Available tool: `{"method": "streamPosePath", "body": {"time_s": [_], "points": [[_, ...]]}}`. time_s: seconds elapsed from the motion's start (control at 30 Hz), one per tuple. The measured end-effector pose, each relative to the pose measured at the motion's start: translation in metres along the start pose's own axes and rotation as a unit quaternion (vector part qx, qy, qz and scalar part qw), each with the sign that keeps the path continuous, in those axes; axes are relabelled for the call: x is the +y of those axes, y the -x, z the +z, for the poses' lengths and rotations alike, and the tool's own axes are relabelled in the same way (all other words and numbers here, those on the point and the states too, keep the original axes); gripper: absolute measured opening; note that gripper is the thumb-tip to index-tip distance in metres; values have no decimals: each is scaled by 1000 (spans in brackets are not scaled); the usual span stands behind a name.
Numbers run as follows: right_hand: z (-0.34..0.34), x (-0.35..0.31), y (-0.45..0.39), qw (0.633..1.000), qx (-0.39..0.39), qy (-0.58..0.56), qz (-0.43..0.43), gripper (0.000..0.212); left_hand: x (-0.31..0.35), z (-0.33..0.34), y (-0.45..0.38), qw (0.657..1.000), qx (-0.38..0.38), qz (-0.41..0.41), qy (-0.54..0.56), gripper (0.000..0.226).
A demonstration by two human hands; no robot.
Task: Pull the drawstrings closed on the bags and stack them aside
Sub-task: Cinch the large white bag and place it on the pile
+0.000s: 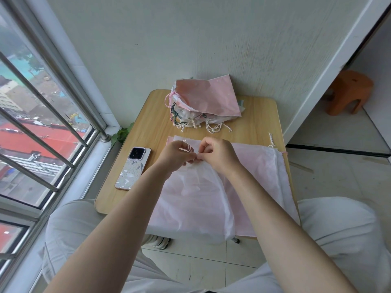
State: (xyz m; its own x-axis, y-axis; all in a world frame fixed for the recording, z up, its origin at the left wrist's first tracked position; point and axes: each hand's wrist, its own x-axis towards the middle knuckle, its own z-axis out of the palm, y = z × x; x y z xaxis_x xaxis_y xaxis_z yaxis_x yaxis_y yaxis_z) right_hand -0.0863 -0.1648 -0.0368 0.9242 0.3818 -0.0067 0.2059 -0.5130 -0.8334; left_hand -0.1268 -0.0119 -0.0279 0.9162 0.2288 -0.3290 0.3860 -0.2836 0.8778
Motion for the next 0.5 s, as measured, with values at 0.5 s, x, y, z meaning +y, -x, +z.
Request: {"method": "streamPosePath", "body": {"time_s": [0.5], "points": [[2,1,-1,999,15,36,-4,7,2,-2,2,998,4,17,-53,10]]}}
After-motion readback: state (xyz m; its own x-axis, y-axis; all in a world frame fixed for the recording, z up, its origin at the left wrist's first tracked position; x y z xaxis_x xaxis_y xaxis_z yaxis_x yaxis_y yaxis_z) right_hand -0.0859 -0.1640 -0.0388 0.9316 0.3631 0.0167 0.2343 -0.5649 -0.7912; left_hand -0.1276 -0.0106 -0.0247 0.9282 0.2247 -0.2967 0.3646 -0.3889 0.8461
